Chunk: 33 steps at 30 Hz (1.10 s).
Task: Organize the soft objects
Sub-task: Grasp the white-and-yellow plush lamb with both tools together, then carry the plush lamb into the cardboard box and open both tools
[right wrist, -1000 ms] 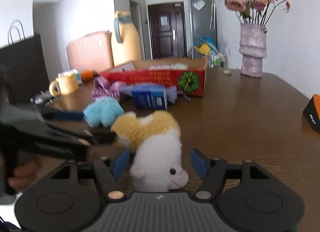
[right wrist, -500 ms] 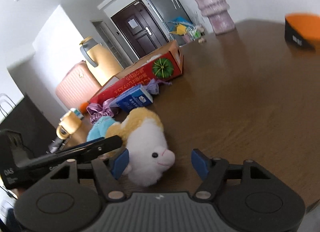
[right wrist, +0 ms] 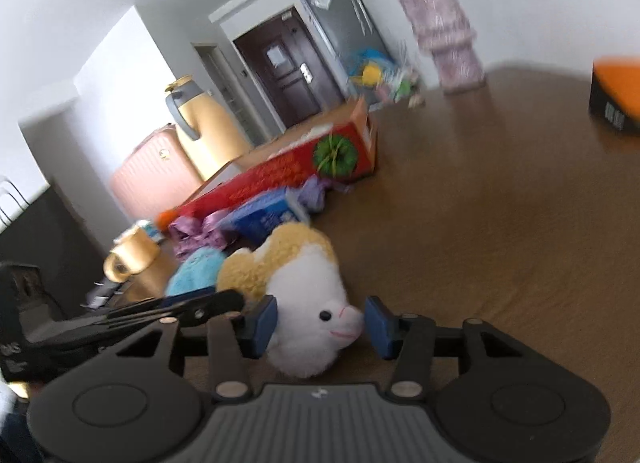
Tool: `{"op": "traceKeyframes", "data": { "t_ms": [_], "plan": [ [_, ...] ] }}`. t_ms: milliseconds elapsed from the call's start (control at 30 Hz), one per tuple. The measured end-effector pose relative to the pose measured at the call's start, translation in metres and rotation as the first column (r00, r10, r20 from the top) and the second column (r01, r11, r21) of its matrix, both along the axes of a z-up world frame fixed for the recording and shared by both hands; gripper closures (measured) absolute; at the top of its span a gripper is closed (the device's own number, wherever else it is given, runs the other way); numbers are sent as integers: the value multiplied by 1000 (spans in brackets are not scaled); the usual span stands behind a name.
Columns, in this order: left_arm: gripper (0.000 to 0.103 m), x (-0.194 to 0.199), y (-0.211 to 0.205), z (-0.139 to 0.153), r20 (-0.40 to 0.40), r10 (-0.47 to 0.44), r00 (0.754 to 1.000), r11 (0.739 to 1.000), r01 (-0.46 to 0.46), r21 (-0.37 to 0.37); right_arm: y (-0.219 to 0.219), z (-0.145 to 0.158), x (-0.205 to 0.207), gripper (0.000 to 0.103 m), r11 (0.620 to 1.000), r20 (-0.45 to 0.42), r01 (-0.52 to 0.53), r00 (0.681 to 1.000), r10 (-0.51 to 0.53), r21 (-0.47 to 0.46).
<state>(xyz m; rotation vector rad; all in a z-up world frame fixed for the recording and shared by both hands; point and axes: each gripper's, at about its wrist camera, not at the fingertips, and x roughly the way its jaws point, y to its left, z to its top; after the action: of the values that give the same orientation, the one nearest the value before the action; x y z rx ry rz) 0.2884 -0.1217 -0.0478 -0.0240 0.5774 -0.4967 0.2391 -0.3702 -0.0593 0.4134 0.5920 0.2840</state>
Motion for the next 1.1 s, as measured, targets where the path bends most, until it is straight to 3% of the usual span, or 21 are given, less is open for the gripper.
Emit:
{"op": "traceKeyframes", "data": {
  "t_ms": [100, 233, 267, 300, 333, 500, 667, 767, 867, 967, 1100],
  "plan": [
    [53, 6, 4, -1, -16, -3, 1000, 999, 2, -42, 15, 5, 4, 51, 994, 51, -12, 999, 18, -108],
    [56, 15, 6, -3, -32, -23, 999, 996, 20, -85, 19, 5, 19, 44, 996, 51, -27, 998, 31, -84],
    [60, 18, 6, -4, -44, -32, 999, 995, 27, -100, 19, 5, 22, 46, 996, 52, -31, 998, 35, -78],
    [63, 19, 6, -4, -48, -36, 998, 994, 31, -105, 19, 4, 27, 59, 997, 47, -37, 998, 40, -75],
    [64, 18, 5, -3, -36, -28, 999, 995, 25, -100, 19, 2, 32, 63, 996, 31, -43, 998, 46, -72],
    [66, 24, 5, 20, 36, -29, 999, 993, 33, -114, 19, 4, 45, 65, 994, 10, -87, 996, 88, -61],
    [66, 76, 12, 70, 76, -15, 997, 988, 26, -154, 17, 44, 75, 66, 992, 67, -101, 992, 106, -79],
    [66, 128, 12, 99, 97, 31, 995, 993, -20, -114, 20, 77, 121, 66, 986, 101, -128, 985, 139, -106],
    [66, 182, 11, 112, 84, 84, 993, 994, -78, -76, 22, 101, 191, 67, 984, 53, -162, 985, 166, -71],
    [66, 234, 14, 104, 18, 112, 994, 992, -111, -61, 33, 109, 256, 67, 981, -6, -178, 984, 178, -78],
    [68, 280, 15, 75, -116, 128, 985, 991, -132, -24, 40, 92, 323, 67, 977, -131, -199, 973, 188, -81]
  ]
}}
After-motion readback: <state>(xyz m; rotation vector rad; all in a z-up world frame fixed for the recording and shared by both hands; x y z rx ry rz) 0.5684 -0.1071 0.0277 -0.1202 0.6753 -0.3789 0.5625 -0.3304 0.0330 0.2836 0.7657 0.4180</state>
